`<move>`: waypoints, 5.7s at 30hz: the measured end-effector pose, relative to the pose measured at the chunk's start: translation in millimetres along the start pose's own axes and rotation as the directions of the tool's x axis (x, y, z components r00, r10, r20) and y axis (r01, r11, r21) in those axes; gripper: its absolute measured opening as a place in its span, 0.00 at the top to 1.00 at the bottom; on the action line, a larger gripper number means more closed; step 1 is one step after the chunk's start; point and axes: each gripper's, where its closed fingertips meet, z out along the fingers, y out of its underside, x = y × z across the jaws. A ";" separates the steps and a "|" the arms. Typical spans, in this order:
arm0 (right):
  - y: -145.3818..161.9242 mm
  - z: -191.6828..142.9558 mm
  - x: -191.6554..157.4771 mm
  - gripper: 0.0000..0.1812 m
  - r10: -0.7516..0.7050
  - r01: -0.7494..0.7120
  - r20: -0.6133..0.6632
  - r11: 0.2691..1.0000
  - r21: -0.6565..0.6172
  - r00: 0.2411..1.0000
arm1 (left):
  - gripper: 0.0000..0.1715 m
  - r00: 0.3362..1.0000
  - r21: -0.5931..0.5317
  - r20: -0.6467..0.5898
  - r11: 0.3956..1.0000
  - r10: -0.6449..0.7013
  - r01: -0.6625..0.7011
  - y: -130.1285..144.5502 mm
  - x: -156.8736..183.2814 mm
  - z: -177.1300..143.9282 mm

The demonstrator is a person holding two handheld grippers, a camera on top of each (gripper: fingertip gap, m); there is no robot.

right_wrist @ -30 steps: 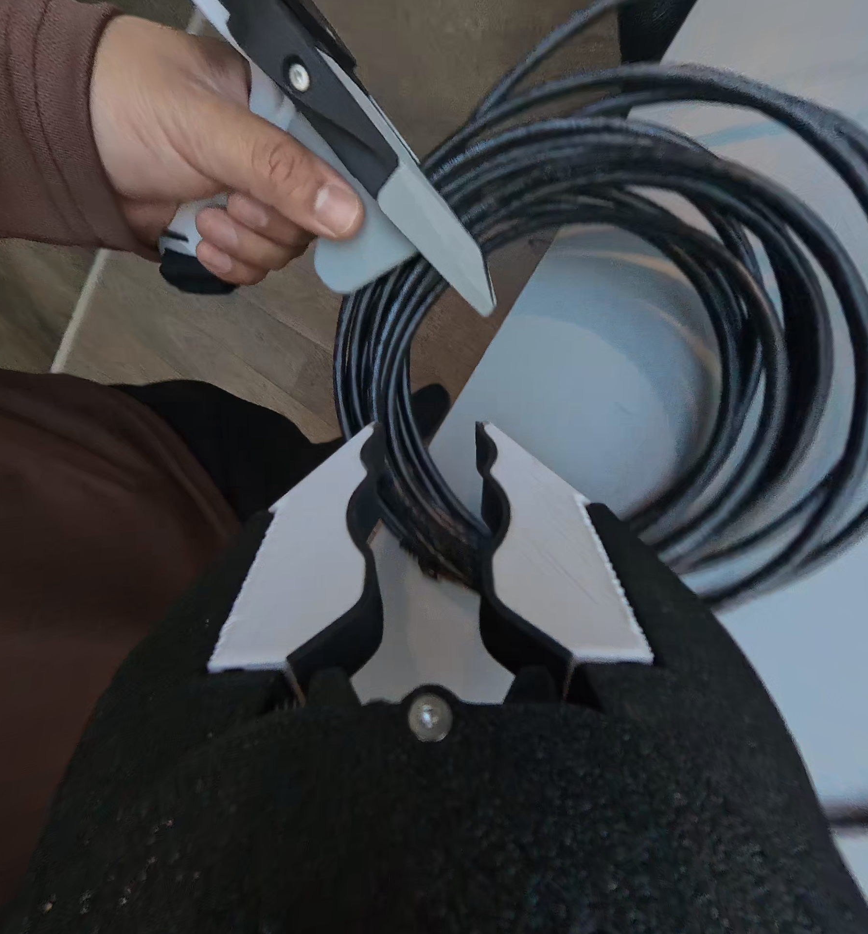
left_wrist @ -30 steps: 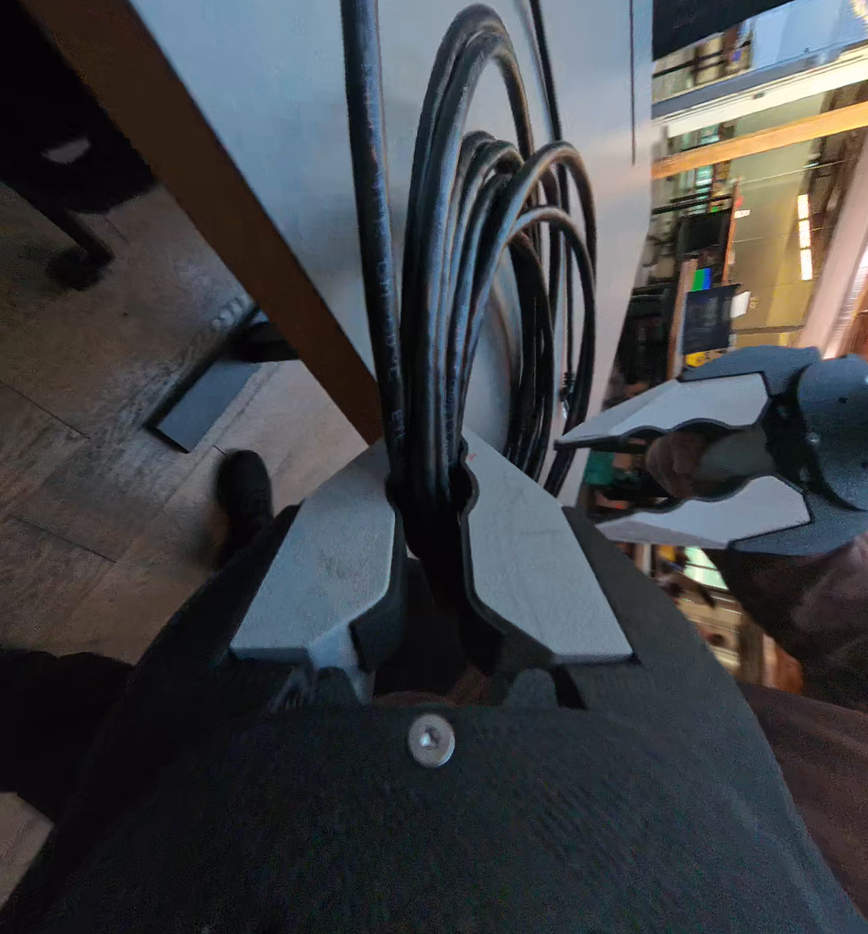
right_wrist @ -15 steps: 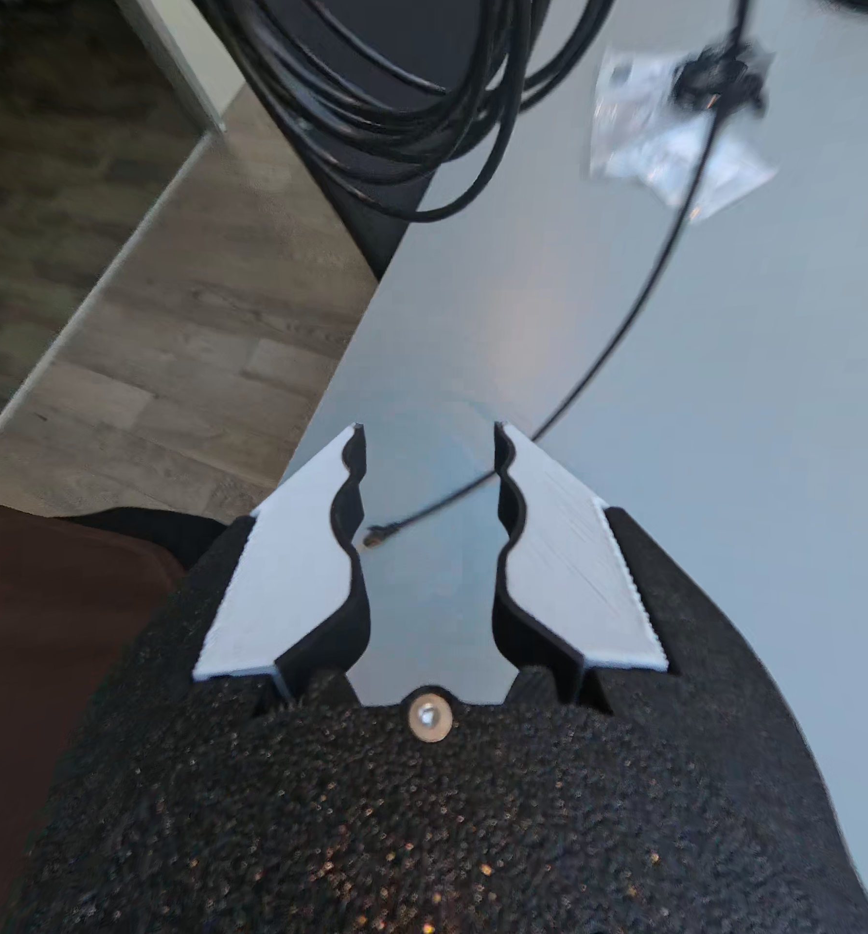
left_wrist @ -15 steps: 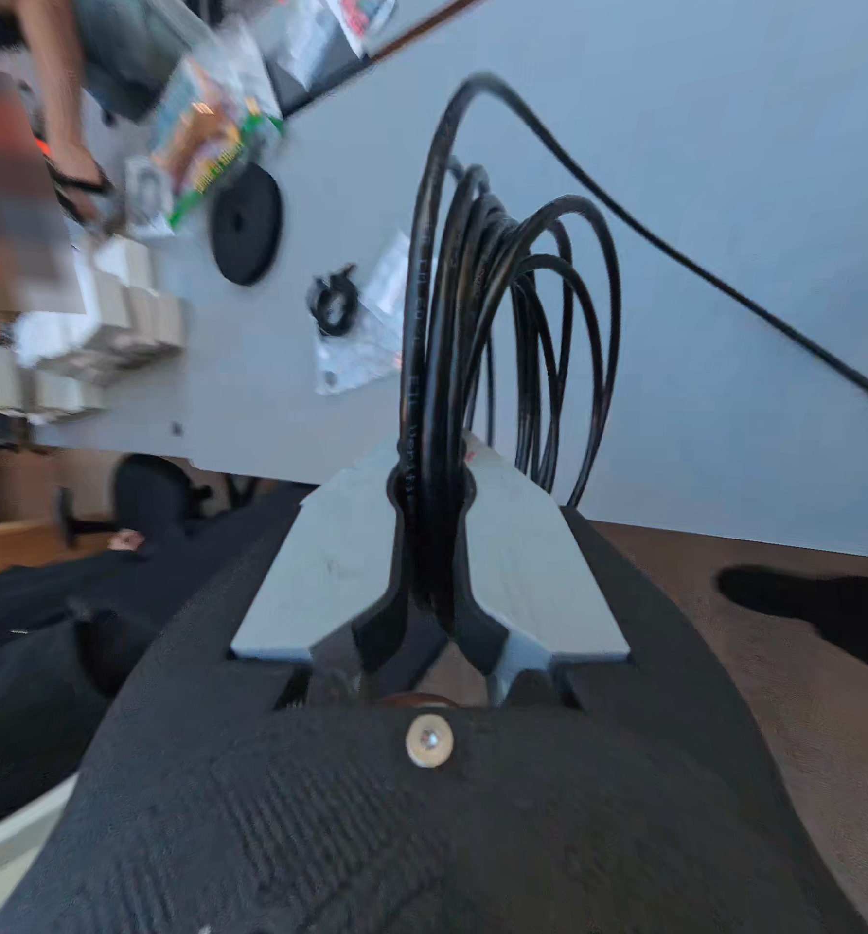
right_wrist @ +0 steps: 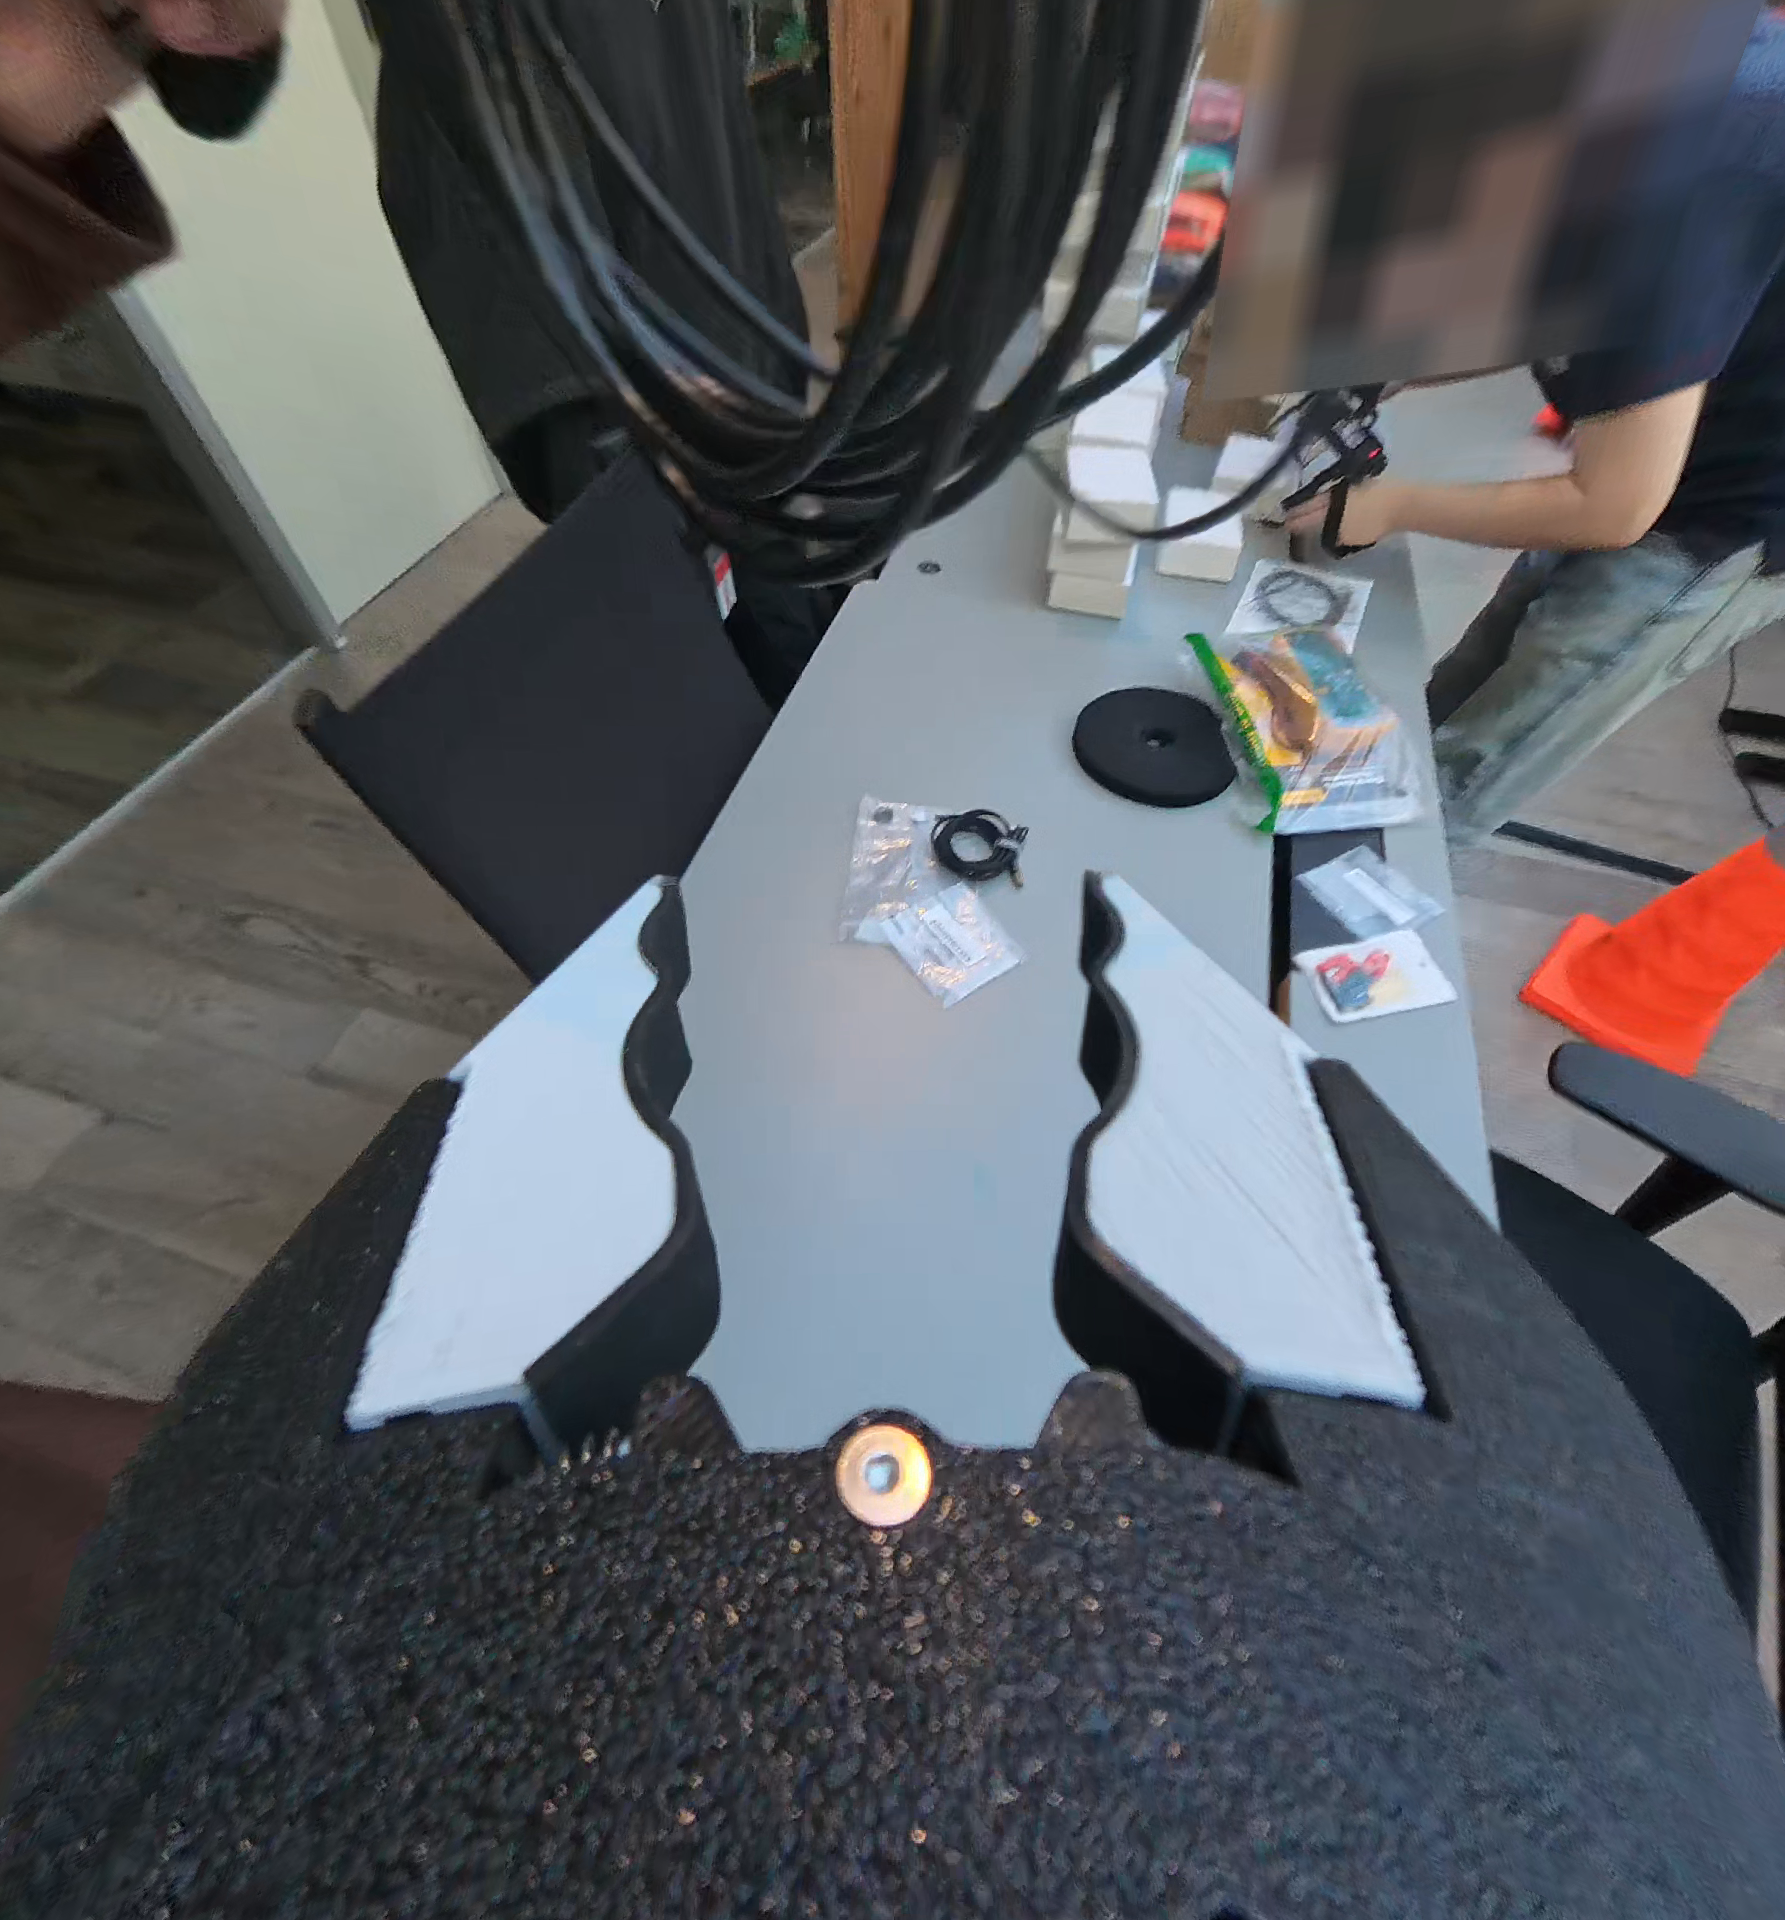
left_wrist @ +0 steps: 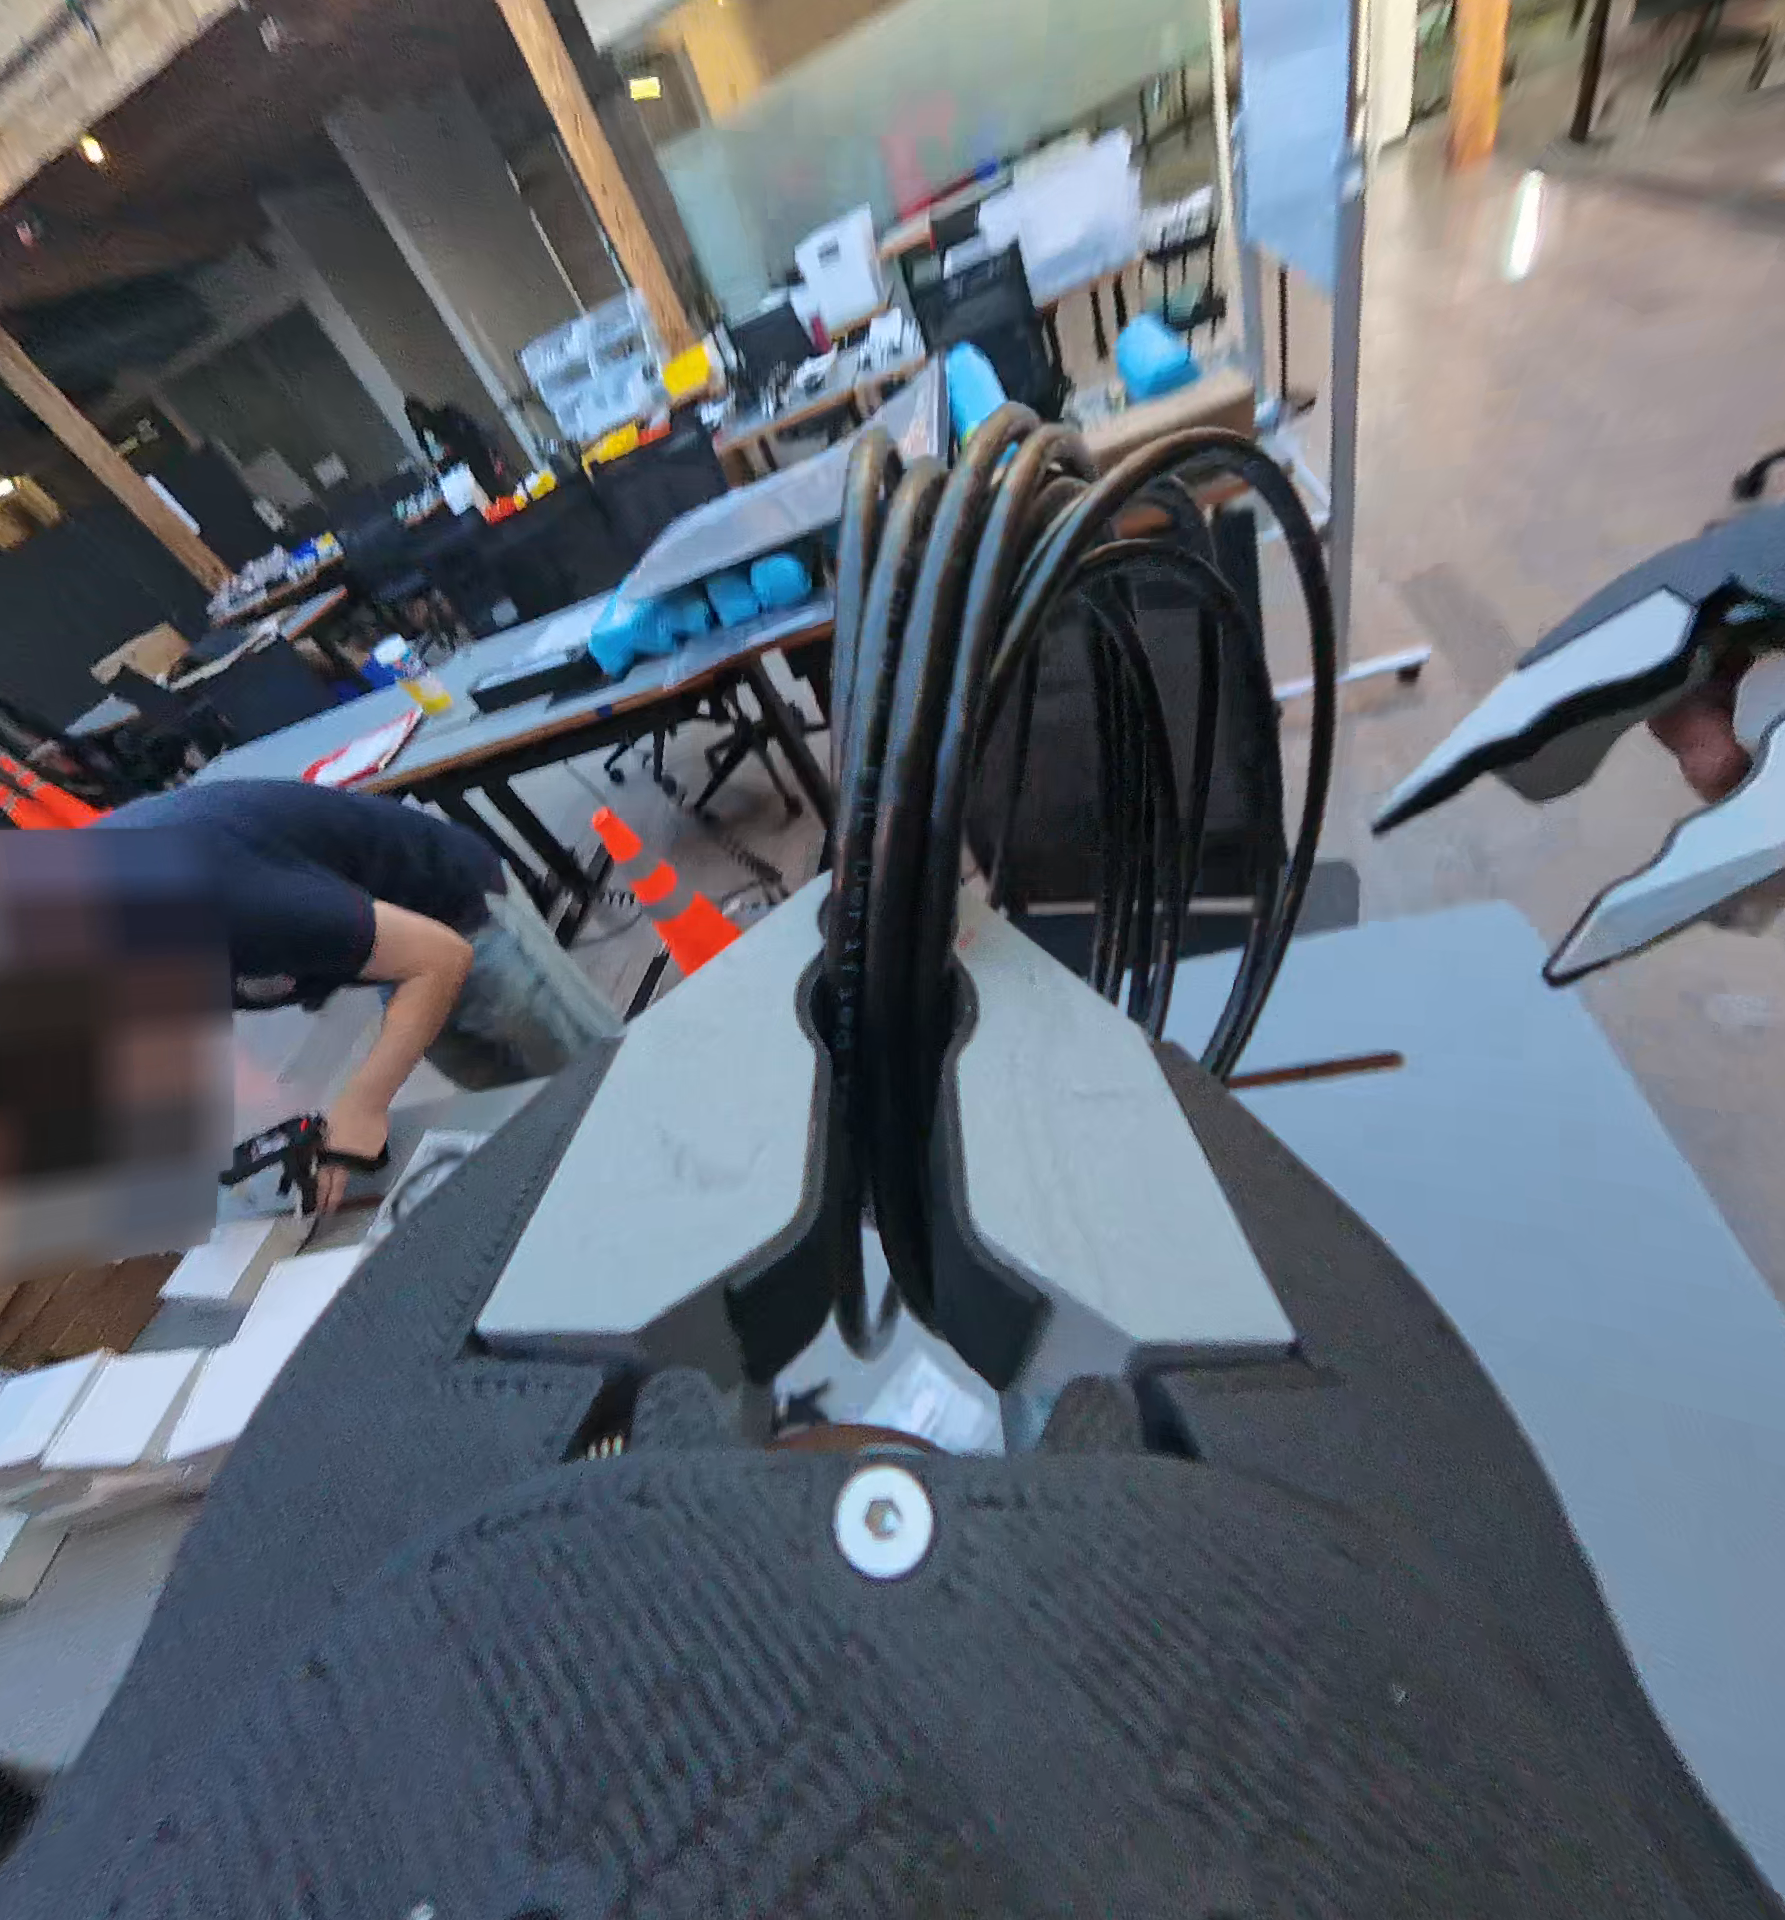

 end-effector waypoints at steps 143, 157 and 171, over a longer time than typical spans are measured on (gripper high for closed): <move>452.1 72.7 -124.0 0.69 -0.017 0.308 0.471 0.776 -0.550 0.882 | 0.41 0.520 -0.479 0.582 0.254 -0.625 0.840 490.1 449.8 -121.2; 473.8 60.1 -124.6 0.69 -0.054 0.371 0.461 0.679 -0.634 0.886 | 0.52 0.660 -0.612 0.281 0.400 -0.697 0.682 481.5 470.0 -18.9; 485.8 60.2 7.6 0.67 0.134 0.242 0.539 0.786 -0.569 0.832 | 0.99 0.813 -0.868 0.314 0.200 -0.490 0.455 520.2 465.8 71.0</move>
